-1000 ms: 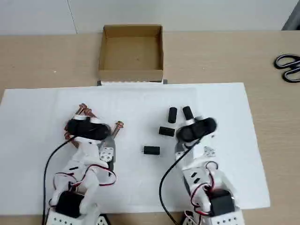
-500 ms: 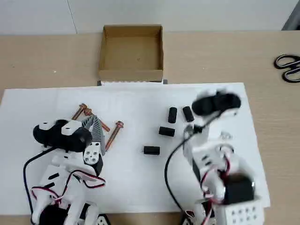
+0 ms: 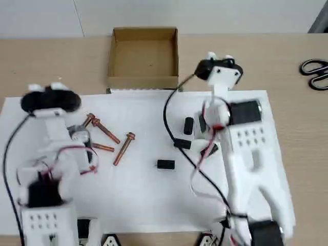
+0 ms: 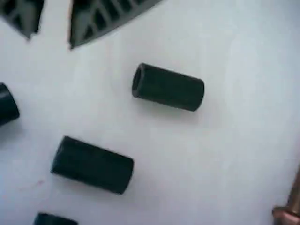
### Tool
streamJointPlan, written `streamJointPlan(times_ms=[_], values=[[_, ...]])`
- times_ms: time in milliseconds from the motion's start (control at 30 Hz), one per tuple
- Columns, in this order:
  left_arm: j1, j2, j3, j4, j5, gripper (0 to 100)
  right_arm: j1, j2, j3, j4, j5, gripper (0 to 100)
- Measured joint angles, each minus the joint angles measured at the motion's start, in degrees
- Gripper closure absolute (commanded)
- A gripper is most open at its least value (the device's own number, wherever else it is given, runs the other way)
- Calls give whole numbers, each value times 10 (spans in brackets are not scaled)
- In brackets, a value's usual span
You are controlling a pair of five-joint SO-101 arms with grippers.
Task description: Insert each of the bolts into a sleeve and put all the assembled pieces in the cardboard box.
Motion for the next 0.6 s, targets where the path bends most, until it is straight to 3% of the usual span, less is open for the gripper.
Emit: streamJointPlan(times_ms=[100,267,367,500,600], values=[[-29,83,-49,61,-8,967,11,62,-39,9,50,946],[-33,177,-69,72,-78,968,43,120,-55,10,182,944],[-20,201,-69,72,-132,966,57,140,-59,10,217,924],[-13,207,-69,71,-146,903,69,165,-59,2,250,825],[-11,207,-69,59,-151,863,76,185,-59,-21,269,805]])
